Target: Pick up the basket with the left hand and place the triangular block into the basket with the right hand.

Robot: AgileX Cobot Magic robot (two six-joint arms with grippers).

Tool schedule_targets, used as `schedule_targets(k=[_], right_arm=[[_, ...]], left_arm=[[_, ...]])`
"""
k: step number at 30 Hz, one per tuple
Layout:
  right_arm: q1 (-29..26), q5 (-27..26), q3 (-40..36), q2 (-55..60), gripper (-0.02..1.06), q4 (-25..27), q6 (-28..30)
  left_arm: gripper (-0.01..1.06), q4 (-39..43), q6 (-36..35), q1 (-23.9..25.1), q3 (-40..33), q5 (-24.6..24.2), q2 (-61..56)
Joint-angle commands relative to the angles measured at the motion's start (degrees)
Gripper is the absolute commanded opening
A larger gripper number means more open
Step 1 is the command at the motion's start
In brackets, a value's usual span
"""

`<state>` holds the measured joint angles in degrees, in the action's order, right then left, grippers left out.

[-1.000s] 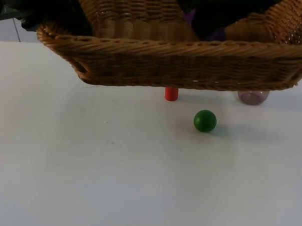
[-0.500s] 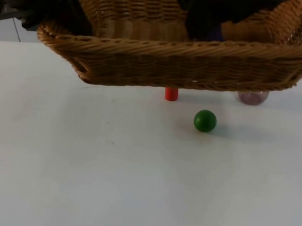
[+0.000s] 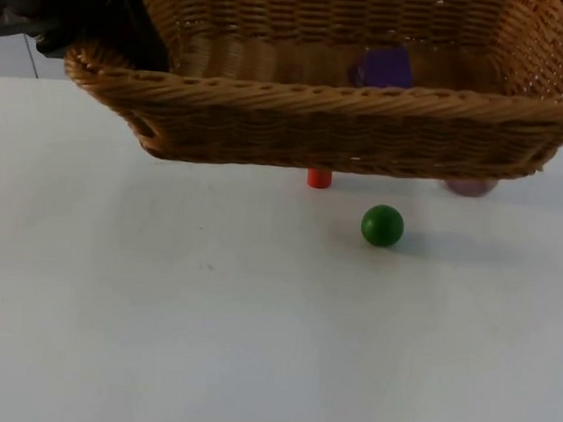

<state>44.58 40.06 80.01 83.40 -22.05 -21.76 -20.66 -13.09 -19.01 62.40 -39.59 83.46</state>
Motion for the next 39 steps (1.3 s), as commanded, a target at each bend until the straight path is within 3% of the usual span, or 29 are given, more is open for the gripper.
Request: schedule_targets(k=[1, 3, 10, 15, 18, 22, 26, 30, 34, 39], right_arm=[[0.0, -1.3, 0.3, -3.2, 1.05, -3.6, -3.0], [-1.6, -1.6, 0.3, -8.1, 1.05, -7.7, -7.0], [-8.0, -1.7, 0.3, -17.2, 1.05, -7.6, -7.4], [-13.5, 1.7, 0.3, -23.2, 1.05, -7.9, -7.4], [-17.2, 3.9, 0.3, -26.1, 1.05, -7.9, -6.3], [-17.6, 6.8, 0.3, -27.7, 1.05, -7.9, -4.6], [-17.6, 10.2, 0.3, -27.8, 1.05, -7.4, -3.0], [-17.6, 10.4, 0.3, -27.7, 1.05, -7.3, -2.8], [-17.6, 10.4, 0.3, -27.7, 1.05, -7.3, -2.8], [-17.6, 10.8, 0.3, -27.7, 1.05, -7.3, -2.8]], left_arm=[[0.00, -0.9, -0.5, -0.3, 0.1, 1.8, -0.5], [0.00, -0.8, -0.5, -0.3, 0.1, 2.1, -0.3], [0.00, -0.8, -0.3, -0.3, 0.1, 1.3, 1.0], [0.00, -0.9, 0.9, -0.3, 0.1, 1.2, 2.2], [0.00, -0.8, 7.3, -0.4, 0.0, 1.2, 3.6], [0.00, -4.1, 9.5, -0.4, -3.1, 4.4, 3.7], [0.00, -8.9, 13.1, -0.4, -11.7, 12.5, 3.8], [0.00, -11.2, 17.6, -0.3, -16.7, 16.7, 4.3], [0.00, -13.4, 20.7, -0.3, -19.0, 18.4, 6.1], [0.00, -24.3, 33.1, -0.3, -19.0, 19.4, 9.5]])
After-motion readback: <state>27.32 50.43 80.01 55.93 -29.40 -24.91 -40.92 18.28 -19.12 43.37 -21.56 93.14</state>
